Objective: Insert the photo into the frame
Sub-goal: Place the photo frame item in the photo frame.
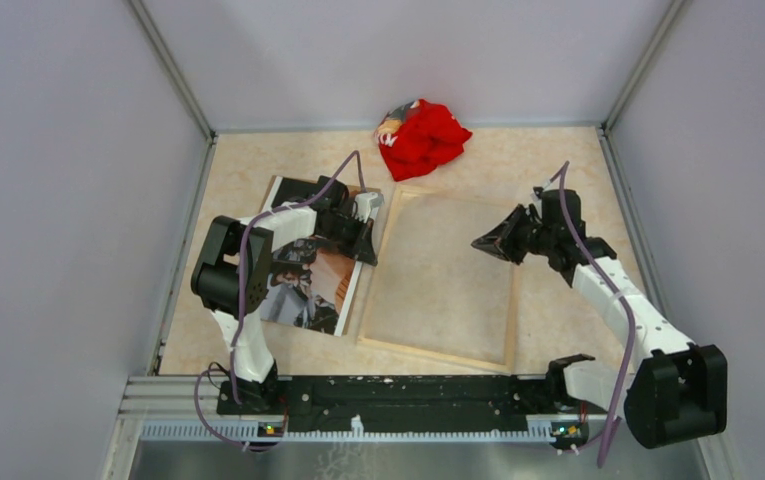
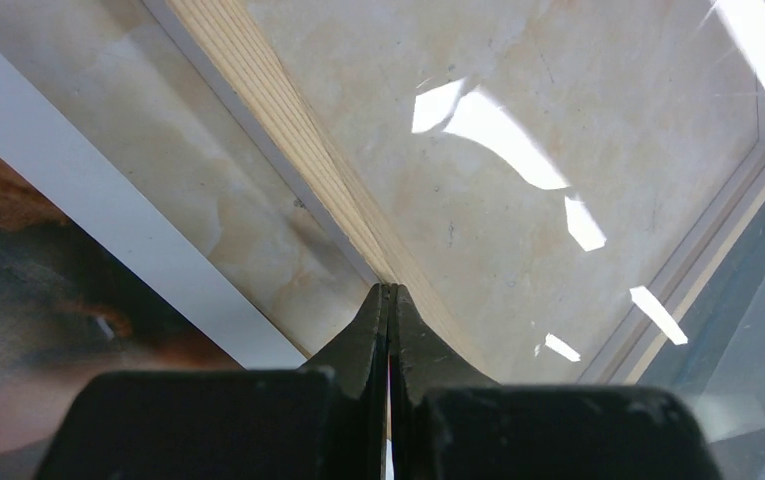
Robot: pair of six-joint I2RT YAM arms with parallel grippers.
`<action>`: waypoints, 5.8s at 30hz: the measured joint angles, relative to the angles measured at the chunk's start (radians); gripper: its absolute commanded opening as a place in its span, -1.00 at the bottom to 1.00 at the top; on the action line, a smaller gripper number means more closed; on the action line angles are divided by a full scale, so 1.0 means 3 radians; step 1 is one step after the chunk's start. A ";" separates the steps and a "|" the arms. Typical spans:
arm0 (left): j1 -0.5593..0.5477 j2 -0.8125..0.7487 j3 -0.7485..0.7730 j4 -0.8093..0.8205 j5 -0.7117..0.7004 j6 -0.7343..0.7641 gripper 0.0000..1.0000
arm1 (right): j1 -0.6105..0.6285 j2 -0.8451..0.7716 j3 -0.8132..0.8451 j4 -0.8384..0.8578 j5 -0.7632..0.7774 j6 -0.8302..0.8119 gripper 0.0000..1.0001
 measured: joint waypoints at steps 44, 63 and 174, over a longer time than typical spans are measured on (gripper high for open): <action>0.0000 0.0005 0.0014 -0.0027 -0.0003 0.0001 -1.00 | -0.0027 0.0618 0.0010 -0.0357 0.0397 -0.1156 -1.00; 0.0001 0.0043 0.0070 -0.0092 0.0003 -0.0011 -1.00 | 0.0139 0.0154 0.0010 0.0056 0.0201 -0.1375 -1.00; 0.0010 0.0071 0.0117 -0.0167 0.0037 -0.0020 -1.00 | 0.0359 -0.0348 -0.0559 0.0971 0.0450 -0.0802 -1.00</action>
